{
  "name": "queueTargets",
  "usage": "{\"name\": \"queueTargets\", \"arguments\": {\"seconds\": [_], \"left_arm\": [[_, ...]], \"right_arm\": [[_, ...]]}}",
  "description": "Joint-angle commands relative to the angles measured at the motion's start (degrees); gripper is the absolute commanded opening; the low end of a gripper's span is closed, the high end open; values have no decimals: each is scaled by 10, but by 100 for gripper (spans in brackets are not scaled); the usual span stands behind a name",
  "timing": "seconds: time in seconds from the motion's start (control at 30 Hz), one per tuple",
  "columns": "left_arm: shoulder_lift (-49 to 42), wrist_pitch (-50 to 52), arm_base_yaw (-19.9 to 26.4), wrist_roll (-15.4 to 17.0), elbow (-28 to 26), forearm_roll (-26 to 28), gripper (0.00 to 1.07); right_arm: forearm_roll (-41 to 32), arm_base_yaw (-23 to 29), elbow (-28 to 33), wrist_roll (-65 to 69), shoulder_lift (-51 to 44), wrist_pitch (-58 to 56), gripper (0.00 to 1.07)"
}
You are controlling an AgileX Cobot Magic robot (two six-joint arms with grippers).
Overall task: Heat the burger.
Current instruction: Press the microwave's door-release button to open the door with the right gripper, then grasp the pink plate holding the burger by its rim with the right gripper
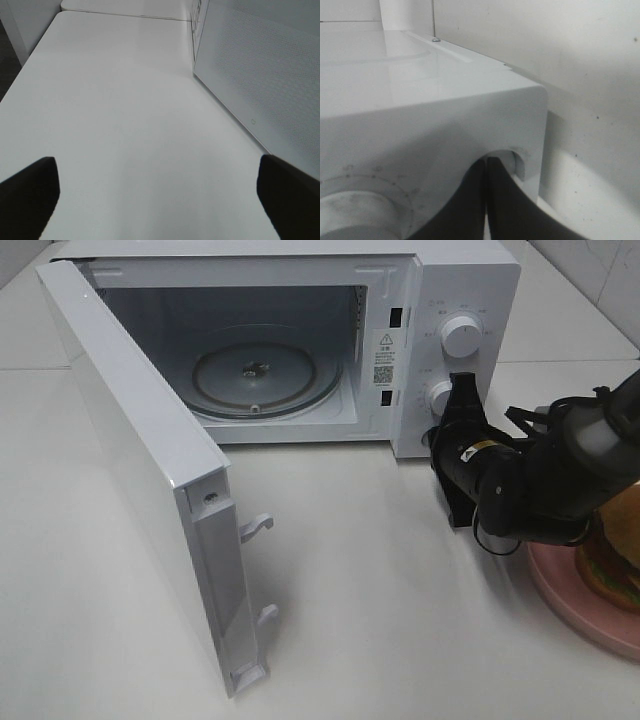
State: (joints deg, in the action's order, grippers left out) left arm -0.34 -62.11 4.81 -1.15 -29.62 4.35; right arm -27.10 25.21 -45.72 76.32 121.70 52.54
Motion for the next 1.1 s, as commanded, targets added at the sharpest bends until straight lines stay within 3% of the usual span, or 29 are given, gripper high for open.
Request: {"name": "queueTargets", "arguments": {"seconds": [0.03, 0.33, 0.6, 0.7, 1.1], "left_arm": [[-6, 7, 1, 0, 1, 3, 100], [-6, 7, 1, 0, 1, 3, 100], [-6, 7, 1, 0, 1, 3, 100], [-6, 7, 1, 0, 1, 3, 100], [-6, 7, 1, 0, 1, 3, 100]], "right_arm": [[-4, -9, 12, -3, -29, 65, 0], [15, -9, 67, -3, -78, 50, 0], [25, -9, 131, -37, -179, -21, 0], [25, -9, 133, -50, -192, -31, 0], [24, -9, 133, -258, -338, -241, 0]]}}
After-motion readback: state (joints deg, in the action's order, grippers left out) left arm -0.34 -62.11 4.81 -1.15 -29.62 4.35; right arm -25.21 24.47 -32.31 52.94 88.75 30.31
